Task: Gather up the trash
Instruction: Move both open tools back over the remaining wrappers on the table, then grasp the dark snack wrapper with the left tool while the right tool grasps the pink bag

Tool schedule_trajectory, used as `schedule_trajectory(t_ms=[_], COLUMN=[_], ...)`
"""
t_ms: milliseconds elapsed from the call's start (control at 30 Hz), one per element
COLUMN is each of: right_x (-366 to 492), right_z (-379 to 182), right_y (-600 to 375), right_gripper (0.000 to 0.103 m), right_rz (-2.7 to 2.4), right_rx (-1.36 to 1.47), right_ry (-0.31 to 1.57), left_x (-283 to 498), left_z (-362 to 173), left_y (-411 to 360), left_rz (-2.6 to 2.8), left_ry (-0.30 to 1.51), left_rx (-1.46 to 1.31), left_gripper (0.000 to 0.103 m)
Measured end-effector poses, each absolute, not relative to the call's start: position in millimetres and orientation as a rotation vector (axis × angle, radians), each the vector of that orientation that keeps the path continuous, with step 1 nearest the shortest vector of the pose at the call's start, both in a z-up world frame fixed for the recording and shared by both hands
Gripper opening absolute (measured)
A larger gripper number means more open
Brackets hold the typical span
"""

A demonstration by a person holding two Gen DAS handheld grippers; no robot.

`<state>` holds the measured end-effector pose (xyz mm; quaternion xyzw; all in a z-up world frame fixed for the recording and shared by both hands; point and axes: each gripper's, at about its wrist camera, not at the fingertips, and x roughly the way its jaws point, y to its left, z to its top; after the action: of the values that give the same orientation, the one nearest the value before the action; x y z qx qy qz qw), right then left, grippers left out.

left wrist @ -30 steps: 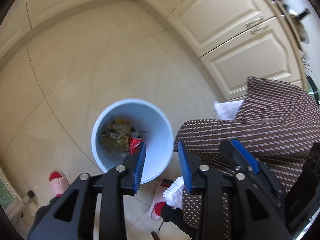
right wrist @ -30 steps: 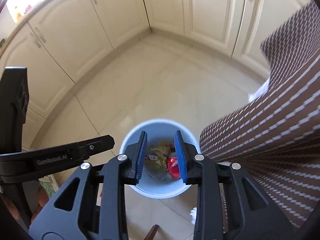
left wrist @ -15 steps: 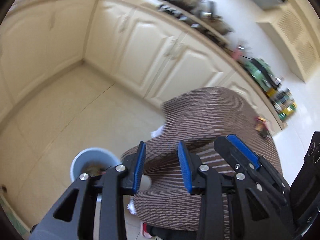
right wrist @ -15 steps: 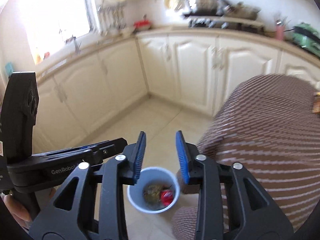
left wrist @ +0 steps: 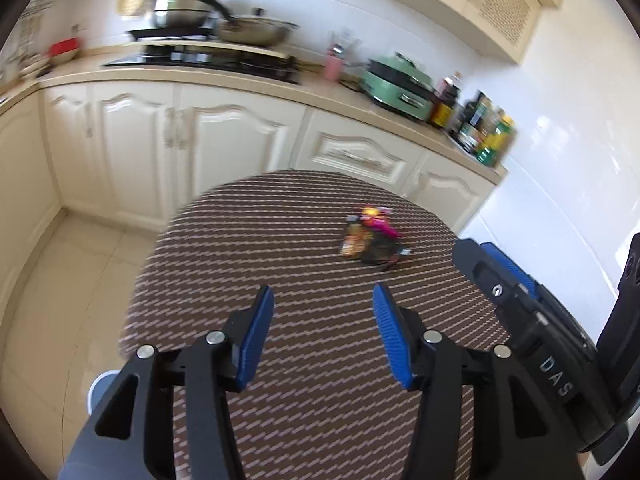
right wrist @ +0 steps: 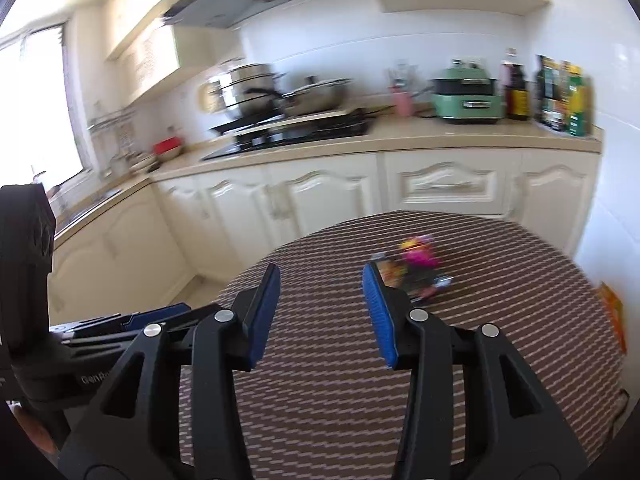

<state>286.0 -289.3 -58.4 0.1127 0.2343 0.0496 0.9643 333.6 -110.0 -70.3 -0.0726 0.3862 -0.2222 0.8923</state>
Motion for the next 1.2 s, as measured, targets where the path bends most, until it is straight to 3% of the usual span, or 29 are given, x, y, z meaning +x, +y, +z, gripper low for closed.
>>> schedule_trajectory(t_ms=[400,933,1000,1033,1067,1200], right_x=[363,444,447,448,448,455], right_z=[-85,-147,-150,-150,-151,-152], right_y=[-396,-408,-406,-405,-402,-392], right_gripper=[0.045,0.046,0.047,0.047,0.048,0.05], right_rz=[-0.004,0.038,0.041,0.041,0.045,0.056], right_rx=[0.33,0.421,0.421,0.418,0.413,0.383], right_ry=[0.584,0.722,0.728,0.731,0.733,0.749], left_x=[431,504,504,505,506,501], left_z=[-103,-175,-178,-178,-176,-157], left_y=[-201,-251,-254,-253,-250,-226], left_rz=[-0.476,-0.513,-0.5,-0.5,-0.512,-0.435], left_ry=[0.925,1.044,1.036,1.04,1.044,0.965], left_rx=[-0.106,-0.005,0.022,0.018,-0.002,-0.019], left_gripper=[0.055,0.054,0.029,0.008,0.002,0.001])
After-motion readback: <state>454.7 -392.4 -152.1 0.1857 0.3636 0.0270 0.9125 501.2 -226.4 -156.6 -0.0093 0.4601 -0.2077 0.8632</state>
